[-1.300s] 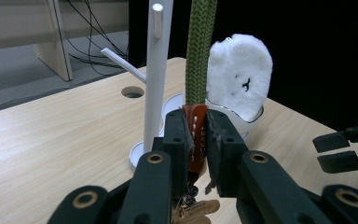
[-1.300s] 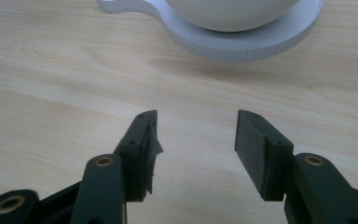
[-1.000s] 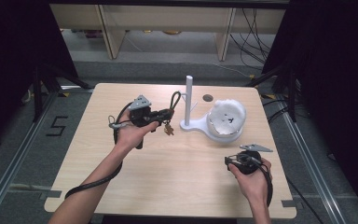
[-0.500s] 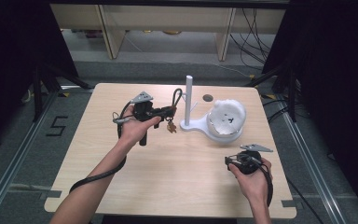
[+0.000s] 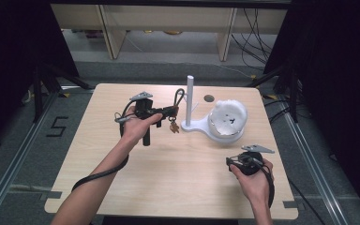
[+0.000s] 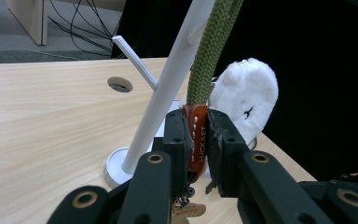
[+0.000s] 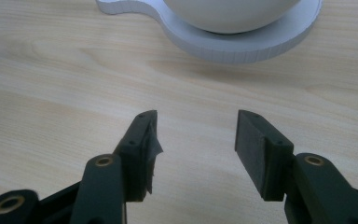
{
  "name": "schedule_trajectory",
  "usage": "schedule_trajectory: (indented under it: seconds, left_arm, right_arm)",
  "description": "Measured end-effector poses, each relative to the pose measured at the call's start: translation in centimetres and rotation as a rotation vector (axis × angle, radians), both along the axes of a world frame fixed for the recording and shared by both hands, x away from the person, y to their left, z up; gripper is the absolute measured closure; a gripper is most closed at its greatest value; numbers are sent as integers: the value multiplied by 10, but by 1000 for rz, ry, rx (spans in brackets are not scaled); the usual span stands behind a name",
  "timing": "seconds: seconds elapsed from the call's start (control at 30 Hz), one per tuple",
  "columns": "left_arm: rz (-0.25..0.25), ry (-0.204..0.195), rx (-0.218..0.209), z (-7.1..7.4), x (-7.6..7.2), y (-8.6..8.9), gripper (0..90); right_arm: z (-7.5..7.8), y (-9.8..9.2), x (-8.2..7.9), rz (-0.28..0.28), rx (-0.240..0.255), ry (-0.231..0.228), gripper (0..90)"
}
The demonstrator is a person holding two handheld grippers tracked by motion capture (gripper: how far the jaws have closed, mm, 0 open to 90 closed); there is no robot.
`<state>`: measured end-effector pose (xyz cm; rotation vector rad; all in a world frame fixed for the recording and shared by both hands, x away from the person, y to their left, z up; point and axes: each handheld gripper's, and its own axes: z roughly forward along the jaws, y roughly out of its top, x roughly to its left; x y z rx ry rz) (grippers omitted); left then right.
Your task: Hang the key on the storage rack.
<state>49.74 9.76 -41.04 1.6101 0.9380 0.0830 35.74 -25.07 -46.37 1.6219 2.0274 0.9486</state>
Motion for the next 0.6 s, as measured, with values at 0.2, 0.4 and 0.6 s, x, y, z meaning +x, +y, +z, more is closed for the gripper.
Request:
schedule_trajectory:
  seconds: [0.2,0.4,0.6]
  left_arm:
    - [6,23,-14,-2,3,-1,782]
    - [12,45,-32,-3,6,0,782]
    - [20,56,-45,-3,7,0,782]
  right_arm:
    - [1,0,-1,-10,5,5,496]
    - [1,1,-1,-4,13,3,496]
    - [0,1,-2,7,5,2,497]
